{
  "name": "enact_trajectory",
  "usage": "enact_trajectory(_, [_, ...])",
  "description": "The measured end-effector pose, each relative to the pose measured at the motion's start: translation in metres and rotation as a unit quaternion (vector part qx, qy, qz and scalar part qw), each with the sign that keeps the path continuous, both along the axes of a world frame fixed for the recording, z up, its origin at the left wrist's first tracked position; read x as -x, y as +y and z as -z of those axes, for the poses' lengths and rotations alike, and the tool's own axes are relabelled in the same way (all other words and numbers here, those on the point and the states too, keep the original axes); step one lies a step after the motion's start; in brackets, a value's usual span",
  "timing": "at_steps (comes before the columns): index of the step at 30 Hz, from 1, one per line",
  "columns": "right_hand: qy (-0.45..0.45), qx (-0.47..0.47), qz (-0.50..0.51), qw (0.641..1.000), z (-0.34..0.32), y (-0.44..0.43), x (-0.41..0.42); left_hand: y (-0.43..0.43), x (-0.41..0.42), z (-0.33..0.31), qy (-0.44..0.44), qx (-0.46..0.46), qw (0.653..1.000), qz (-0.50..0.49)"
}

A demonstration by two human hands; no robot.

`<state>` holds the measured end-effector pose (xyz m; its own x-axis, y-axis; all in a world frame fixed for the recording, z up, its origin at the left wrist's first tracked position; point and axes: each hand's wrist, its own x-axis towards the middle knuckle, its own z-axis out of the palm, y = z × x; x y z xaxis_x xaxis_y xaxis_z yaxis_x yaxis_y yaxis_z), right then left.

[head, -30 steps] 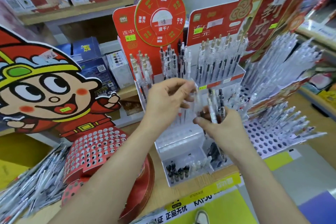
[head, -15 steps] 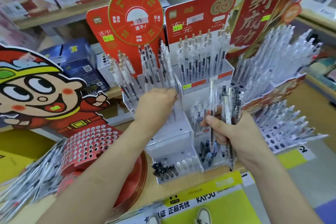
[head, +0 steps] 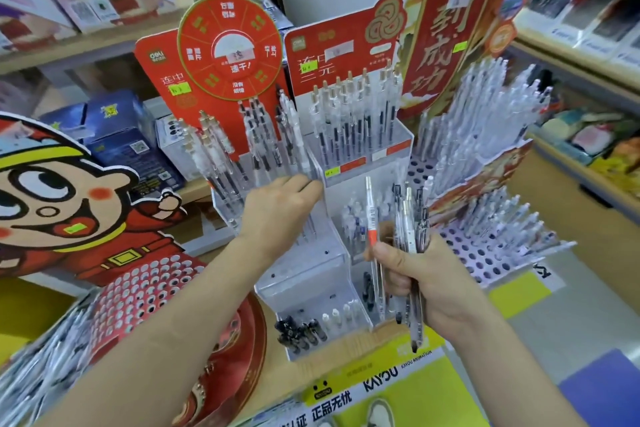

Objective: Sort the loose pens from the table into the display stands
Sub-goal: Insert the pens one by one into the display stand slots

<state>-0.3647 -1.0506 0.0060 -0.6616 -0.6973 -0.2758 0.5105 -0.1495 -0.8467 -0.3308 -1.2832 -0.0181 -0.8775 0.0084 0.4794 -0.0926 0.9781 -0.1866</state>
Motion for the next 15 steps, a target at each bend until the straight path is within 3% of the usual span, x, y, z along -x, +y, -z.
enact_trajectory(2, [-0.021,0.026,0.014,0.999,-0.001,-0.002,-0.007,0.005,-0.002,-0.009,0.044,-0.071,0.996,0.01])
enact_trajectory(4, [-0.022,0.031,0.028,0.999,-0.004,-0.002,-0.015,0.019,-0.009,-0.026,0.055,-0.242,0.969,0.004])
enact_trajectory(5, [-0.017,0.027,0.036,0.999,-0.005,-0.004,-0.02,0.026,-0.014,-0.036,0.045,-0.366,0.93,0.0])
enact_trajectory(8, [0.009,0.01,0.042,0.999,-0.006,-0.009,-0.032,0.039,-0.034,-0.064,-0.042,-0.675,0.736,0.025])
enact_trajectory(9, [0.015,0.004,0.04,0.999,-0.007,-0.012,-0.036,0.04,-0.041,-0.07,-0.076,-0.723,0.685,0.048])
enact_trajectory(10, [0.019,-0.001,0.036,0.999,-0.007,-0.015,-0.039,0.038,-0.047,-0.074,-0.104,-0.744,0.656,0.068])
enact_trajectory(12, [0.026,-0.013,0.02,0.999,-0.006,-0.021,-0.046,0.033,-0.057,-0.077,-0.136,-0.753,0.637,0.093])
enact_trajectory(15, [0.032,-0.03,0.017,0.999,-0.004,-0.034,-0.056,0.022,-0.069,-0.074,-0.108,-0.764,0.632,0.076])
